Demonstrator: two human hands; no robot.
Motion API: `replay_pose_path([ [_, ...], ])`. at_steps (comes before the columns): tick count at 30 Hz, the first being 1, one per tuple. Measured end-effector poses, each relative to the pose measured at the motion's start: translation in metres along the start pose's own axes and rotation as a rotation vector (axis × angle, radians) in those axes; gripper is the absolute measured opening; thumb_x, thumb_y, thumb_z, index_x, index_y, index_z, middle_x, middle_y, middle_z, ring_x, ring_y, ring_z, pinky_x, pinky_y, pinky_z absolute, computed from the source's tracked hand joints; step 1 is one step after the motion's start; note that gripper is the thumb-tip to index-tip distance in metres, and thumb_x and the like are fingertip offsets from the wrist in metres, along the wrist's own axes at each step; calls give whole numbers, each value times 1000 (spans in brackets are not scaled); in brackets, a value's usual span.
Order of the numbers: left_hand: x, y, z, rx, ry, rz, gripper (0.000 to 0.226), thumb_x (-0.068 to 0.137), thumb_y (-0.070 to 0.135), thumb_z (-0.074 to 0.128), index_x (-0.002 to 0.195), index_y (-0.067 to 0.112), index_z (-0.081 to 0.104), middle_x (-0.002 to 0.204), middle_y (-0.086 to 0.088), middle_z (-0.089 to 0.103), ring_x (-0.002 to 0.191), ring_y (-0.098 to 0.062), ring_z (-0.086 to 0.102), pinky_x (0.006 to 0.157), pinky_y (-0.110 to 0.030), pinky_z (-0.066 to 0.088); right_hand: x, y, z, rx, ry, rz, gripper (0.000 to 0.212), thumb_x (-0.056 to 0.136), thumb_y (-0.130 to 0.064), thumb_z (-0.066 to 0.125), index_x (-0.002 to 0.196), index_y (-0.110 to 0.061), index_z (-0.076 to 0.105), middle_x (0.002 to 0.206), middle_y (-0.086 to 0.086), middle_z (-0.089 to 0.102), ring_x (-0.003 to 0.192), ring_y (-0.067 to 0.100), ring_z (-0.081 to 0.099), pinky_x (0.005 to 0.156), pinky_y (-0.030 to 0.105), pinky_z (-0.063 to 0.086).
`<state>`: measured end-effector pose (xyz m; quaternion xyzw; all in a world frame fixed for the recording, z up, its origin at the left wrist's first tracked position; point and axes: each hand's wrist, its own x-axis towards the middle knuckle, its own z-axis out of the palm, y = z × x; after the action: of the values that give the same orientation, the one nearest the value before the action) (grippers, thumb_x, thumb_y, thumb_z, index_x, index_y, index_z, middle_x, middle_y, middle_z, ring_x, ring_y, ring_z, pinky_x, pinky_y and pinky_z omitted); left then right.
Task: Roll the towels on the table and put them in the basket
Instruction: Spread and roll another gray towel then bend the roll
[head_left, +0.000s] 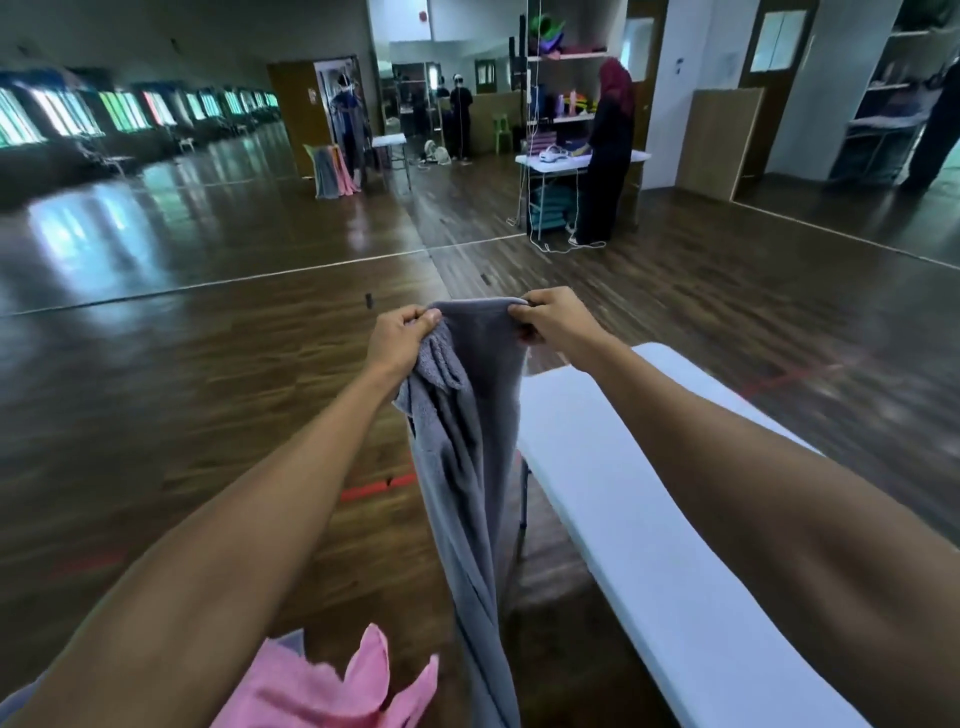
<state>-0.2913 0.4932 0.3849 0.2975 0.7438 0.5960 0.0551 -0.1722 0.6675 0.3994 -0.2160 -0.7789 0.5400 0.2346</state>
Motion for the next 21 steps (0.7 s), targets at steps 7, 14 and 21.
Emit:
replay_pose_path([
  [7, 161, 20, 14, 30, 52, 109, 18, 90, 26, 66, 73, 21, 68, 78, -3, 65, 72, -14, 55, 71, -30, 43, 149, -27, -19, 73, 33, -90, 16, 89, -10, 65, 76, -1, 69, 68, 9, 59, 64, 20, 61, 73, 36, 58],
  [14, 322, -15, 47, 16, 50, 170, 19, 91, 26, 65, 75, 16, 69, 76, -3, 64, 70, -13, 54, 68, -29, 42, 314, -13, -17, 72, 127, -129, 17, 90, -8, 63, 75, -4, 68, 68, 8, 58, 65, 19, 61, 75, 38, 59],
  [21, 467, -106, 94, 172, 54, 51, 11, 87, 22, 68, 83, 13, 73, 79, -4, 69, 68, -10, 58, 61, -18, 43, 473, 60, -19, -20, 277, -32, 26, 79, -13, 62, 54, -15, 61, 57, 4, 59, 64, 25, 66, 76, 51, 58],
])
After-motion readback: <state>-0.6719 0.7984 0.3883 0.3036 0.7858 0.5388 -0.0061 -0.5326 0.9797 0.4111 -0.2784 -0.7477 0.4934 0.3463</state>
